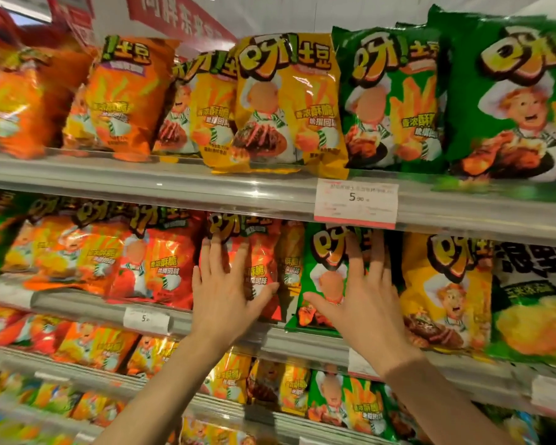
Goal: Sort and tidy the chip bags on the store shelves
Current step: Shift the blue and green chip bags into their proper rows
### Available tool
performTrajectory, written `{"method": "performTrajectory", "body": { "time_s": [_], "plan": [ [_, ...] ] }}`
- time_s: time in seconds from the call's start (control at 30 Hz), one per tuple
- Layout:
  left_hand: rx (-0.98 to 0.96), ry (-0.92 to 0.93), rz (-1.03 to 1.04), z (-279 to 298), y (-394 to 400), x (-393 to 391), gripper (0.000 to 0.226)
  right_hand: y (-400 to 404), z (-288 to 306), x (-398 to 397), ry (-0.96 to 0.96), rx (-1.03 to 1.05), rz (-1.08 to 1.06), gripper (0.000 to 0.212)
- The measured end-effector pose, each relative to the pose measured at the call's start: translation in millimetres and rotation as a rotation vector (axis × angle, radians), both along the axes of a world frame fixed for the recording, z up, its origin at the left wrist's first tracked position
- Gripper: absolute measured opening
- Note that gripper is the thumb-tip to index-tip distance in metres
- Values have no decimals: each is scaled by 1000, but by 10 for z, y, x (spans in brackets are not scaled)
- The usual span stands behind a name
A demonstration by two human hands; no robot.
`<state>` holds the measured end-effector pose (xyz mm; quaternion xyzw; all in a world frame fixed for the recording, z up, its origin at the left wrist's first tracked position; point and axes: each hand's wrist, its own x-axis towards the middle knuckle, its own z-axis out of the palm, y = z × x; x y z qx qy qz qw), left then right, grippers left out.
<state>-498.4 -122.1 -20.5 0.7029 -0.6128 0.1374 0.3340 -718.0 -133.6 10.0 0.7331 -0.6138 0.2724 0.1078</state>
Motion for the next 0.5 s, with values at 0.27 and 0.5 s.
{"method": "performTrajectory", "body": {
  "time_s": [0.27,0.5],
  "plan": [
    [-18,-43,15,-87,46,-21,91,-62,-55,-92,-73,-72,38,111],
    [-35,-100,-49,-107,65,29,90,-8,-38,-34,-61,2,-30,106]
  ]
}}
